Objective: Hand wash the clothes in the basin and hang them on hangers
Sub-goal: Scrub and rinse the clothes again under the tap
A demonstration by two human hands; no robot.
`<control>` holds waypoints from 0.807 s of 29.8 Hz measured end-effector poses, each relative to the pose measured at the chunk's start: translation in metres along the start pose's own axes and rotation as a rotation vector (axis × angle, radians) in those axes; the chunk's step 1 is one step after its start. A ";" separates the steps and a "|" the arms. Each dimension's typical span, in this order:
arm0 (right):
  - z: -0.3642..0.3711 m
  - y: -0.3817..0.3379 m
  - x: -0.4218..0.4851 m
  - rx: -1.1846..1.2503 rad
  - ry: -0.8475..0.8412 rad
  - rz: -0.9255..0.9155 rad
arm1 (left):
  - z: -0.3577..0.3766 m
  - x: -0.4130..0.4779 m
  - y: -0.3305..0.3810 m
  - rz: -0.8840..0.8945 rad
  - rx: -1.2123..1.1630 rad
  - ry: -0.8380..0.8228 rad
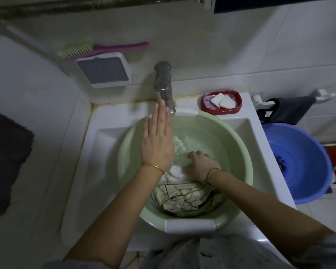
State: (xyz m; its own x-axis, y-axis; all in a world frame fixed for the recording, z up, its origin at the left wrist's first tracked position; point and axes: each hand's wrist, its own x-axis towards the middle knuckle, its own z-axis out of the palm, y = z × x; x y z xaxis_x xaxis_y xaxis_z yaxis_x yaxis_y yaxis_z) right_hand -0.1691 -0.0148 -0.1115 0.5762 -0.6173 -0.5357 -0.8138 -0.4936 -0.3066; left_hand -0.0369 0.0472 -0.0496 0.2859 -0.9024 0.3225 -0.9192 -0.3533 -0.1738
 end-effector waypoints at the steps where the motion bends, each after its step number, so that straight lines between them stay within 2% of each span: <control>1: 0.001 -0.002 -0.003 -0.020 -0.012 -0.013 | 0.005 -0.005 0.003 0.015 -0.008 -0.039; 7: 0.017 -0.002 -0.006 -0.319 -0.132 -0.121 | 0.036 -0.026 0.015 0.060 -0.066 -0.464; 9: 0.017 0.001 0.002 -0.309 -0.125 -0.096 | 0.044 -0.028 0.015 -0.001 -0.170 -0.637; 14: 0.010 0.003 0.026 -0.257 -0.126 0.053 | 0.059 -0.035 0.017 -0.099 -0.314 -0.926; 17: 0.010 0.004 0.039 -0.198 -0.080 0.099 | 0.066 -0.040 0.020 -0.096 -0.215 -0.979; 21: 0.007 0.015 0.055 0.034 0.025 0.165 | 0.079 -0.039 0.022 -0.179 -0.177 -0.969; 24: 0.007 0.018 0.056 0.211 0.125 0.280 | 0.082 -0.032 0.023 -0.225 -0.326 -0.879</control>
State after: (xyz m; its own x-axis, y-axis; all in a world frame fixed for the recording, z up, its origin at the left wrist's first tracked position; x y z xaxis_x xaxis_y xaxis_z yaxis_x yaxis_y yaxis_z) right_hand -0.1523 -0.0544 -0.1523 0.3234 -0.7868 -0.5256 -0.9313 -0.1662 -0.3242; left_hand -0.0447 0.0479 -0.1397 0.4436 -0.7309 -0.5186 -0.8100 -0.5747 0.1171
